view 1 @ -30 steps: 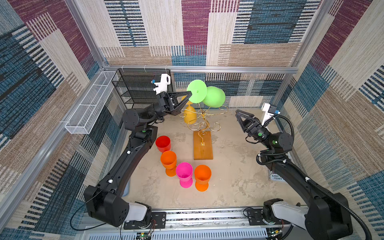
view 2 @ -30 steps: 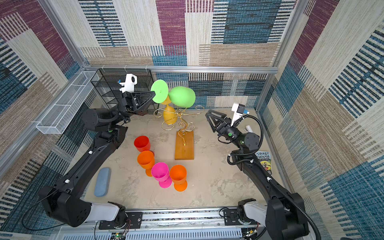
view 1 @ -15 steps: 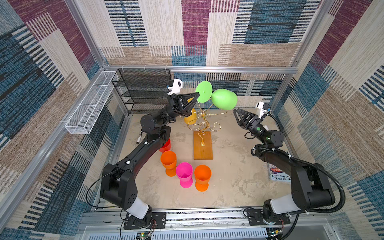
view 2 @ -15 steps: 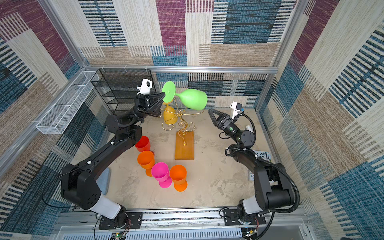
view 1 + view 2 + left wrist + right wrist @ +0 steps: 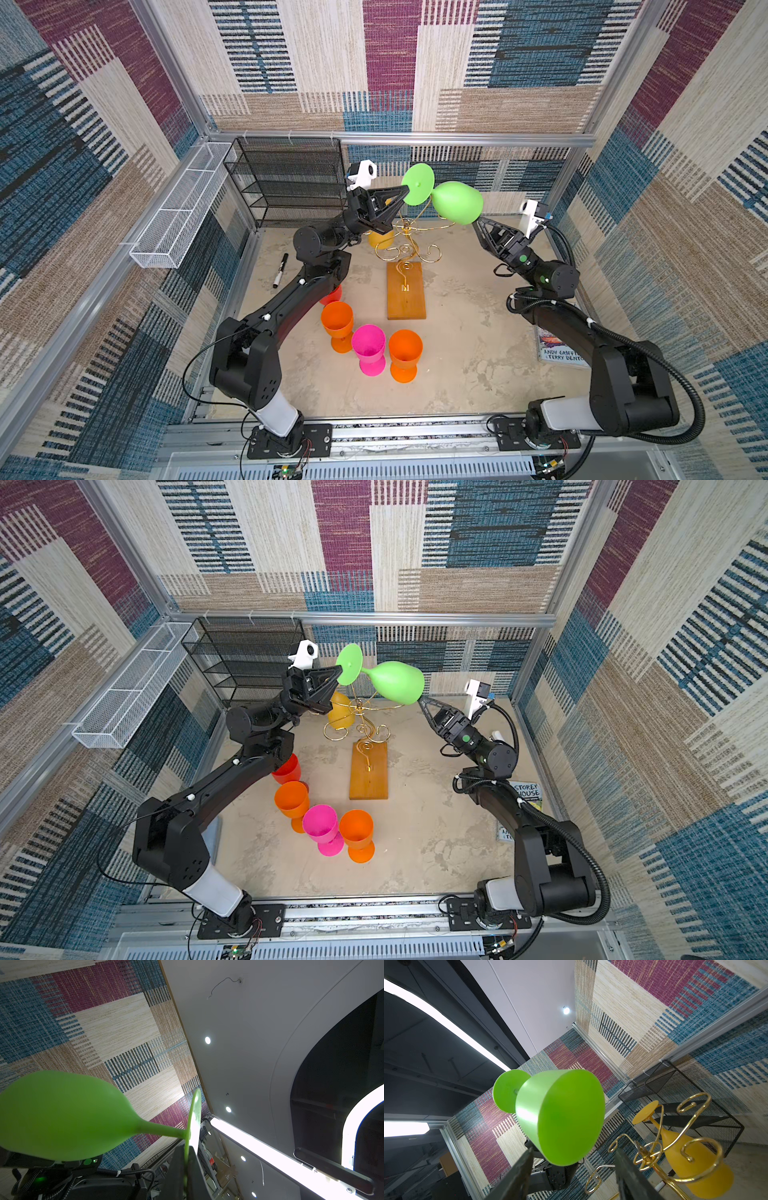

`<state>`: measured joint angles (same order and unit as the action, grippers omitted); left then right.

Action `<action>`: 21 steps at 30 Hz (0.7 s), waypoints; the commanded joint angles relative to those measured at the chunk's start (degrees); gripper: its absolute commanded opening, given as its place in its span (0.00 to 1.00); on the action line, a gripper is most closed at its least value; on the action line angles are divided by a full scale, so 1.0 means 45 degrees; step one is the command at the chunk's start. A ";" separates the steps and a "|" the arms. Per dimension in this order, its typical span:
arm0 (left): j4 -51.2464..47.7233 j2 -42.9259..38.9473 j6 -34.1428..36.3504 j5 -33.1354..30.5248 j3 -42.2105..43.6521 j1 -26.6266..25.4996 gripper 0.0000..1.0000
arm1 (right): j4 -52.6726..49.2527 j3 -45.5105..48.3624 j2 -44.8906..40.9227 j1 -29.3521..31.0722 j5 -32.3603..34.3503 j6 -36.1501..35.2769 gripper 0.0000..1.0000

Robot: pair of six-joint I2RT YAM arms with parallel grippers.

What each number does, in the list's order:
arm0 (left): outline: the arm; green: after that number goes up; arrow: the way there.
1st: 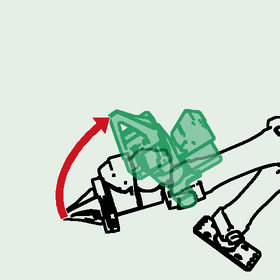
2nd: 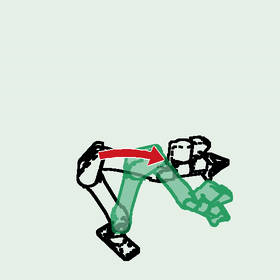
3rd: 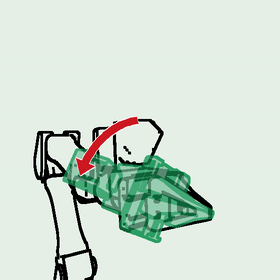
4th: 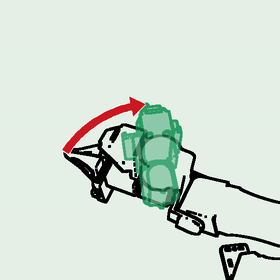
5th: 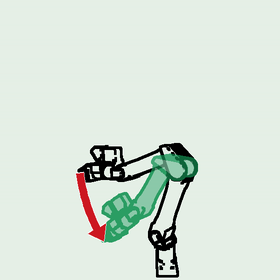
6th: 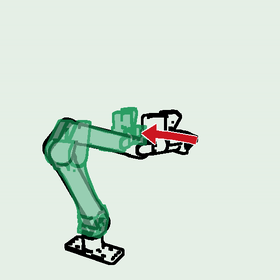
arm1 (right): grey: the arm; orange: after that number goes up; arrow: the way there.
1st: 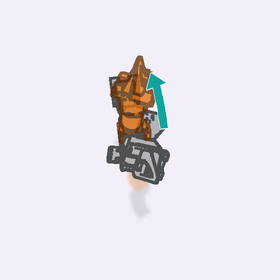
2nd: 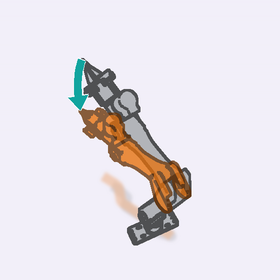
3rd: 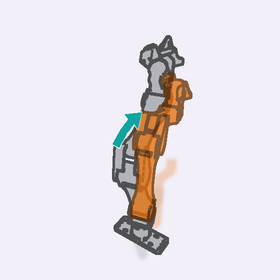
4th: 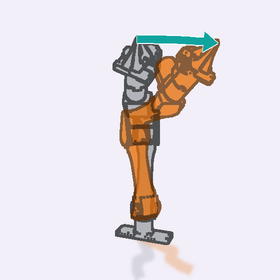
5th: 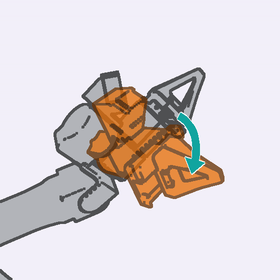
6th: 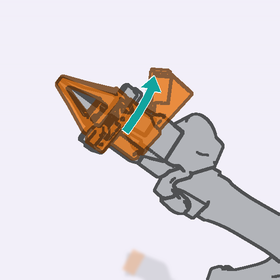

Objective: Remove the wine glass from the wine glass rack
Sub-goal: 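Lift the green glass off the rack toward the right gripper with the left gripper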

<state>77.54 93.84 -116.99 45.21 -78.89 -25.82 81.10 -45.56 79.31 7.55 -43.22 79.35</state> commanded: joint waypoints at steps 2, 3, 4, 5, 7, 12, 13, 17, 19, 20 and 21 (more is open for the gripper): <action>0.0680 0.0192 -0.0147 -0.0071 -0.0202 -0.0264 0.00 | 0.3516 -0.0267 -0.0153 0.0002 -0.0472 -0.0417 0.64; 0.0684 0.0229 -0.0154 -0.0096 -0.0203 -0.0324 0.00 | 0.3521 -0.0347 -0.0150 0.0002 -0.0515 -0.0406 0.64; 0.0680 0.0257 -0.0155 -0.0098 -0.0184 -0.0383 0.00 | 0.3485 -0.0416 -0.0163 0.0002 -0.0575 -0.0426 0.64; 0.0680 0.0290 -0.0156 -0.0106 -0.0192 -0.0421 0.00 | 0.3477 -0.0468 -0.0162 0.0002 -0.0589 -0.0427 0.64; 0.0680 0.0350 -0.0175 -0.0125 -0.0203 -0.0510 0.00 | 0.3407 -0.0577 -0.0174 0.0002 -0.0628 -0.0445 0.64; 0.0680 0.0453 -0.0234 -0.0125 -0.0317 -0.0686 0.00 | 0.3165 -0.0735 -0.0184 0.0001 -0.0603 -0.0562 0.62; 0.0680 0.0474 -0.0276 -0.0140 -0.0320 -0.0706 0.00 | 0.3153 -0.0754 -0.0189 0.0002 -0.0612 -0.0556 0.61; 0.0680 0.0542 -0.0388 -0.0193 -0.0301 -0.0726 0.00 | 0.3281 -0.0644 -0.0217 0.0002 -0.0574 -0.0470 0.56; 0.0680 0.0552 -0.0402 -0.0245 -0.0271 -0.0746 0.00 | 0.3342 -0.0570 -0.0256 0.0002 -0.0537 -0.0422 0.53; 0.0680 0.0562 -0.0416 -0.0281 -0.0225 -0.0764 0.00 | 0.3393 -0.0540 -0.0261 0.0002 -0.0519 -0.0408 0.52; 0.0680 0.0572 -0.0423 -0.0333 -0.0186 -0.0765 0.00 | 0.3418 -0.0506 -0.0284 0.0002 -0.0520 -0.0371 0.51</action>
<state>78.15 96.31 -117.47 44.58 -79.79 -29.17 81.12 -48.07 78.35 7.55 -44.93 77.32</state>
